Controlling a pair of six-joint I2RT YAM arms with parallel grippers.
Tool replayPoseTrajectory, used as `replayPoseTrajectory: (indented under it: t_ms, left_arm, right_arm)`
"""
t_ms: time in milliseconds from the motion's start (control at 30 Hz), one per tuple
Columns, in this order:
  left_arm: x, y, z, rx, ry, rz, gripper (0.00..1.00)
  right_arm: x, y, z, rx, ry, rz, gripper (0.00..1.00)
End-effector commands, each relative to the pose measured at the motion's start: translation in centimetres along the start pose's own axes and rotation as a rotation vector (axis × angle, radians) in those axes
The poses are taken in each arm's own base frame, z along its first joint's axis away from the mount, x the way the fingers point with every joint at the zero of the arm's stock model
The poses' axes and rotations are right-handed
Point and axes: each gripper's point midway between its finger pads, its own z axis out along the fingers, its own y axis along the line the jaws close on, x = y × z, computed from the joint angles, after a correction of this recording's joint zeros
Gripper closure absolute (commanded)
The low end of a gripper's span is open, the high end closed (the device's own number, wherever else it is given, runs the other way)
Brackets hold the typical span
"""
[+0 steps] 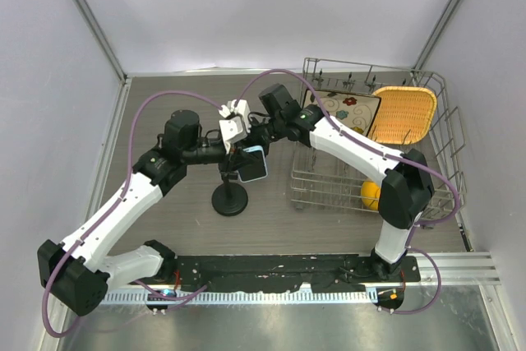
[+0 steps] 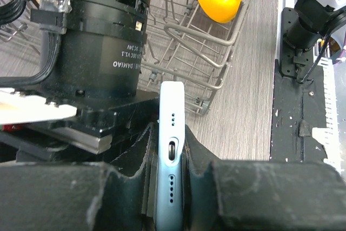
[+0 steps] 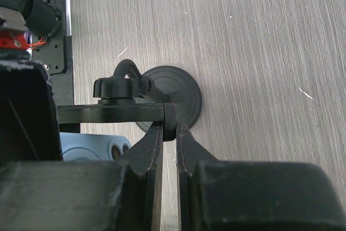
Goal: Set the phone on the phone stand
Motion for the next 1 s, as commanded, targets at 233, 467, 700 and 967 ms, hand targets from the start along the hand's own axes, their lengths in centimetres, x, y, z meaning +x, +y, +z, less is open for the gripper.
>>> replayPoseTrajectory:
  t_ms: [233,467,700,967]
  left_arm:
    - [-3.8,2.5,-1.9,-0.141,-0.087,0.125,1.00]
    - [-4.4,5.3,-4.5,-0.398,-0.113,0.128,1.00]
    - [-3.6,11.2,-8.0,-0.799,-0.086,0.059,1.00]
    - [-3.4,13.3,-10.5,-1.005,-0.066,0.051,1.00]
  right_arm:
    - [-3.0,1.3,-1.9,-0.050,-0.073,-0.055,0.99]
    - [-5.0,-5.2,-3.9,0.400,-0.226,0.097,0.99]
    - [-5.6,-9.0,-9.2,0.808,-0.460,0.284,0.99]
    - [-4.1,-10.3,-10.1,1.024,-0.456,0.430,0.99]
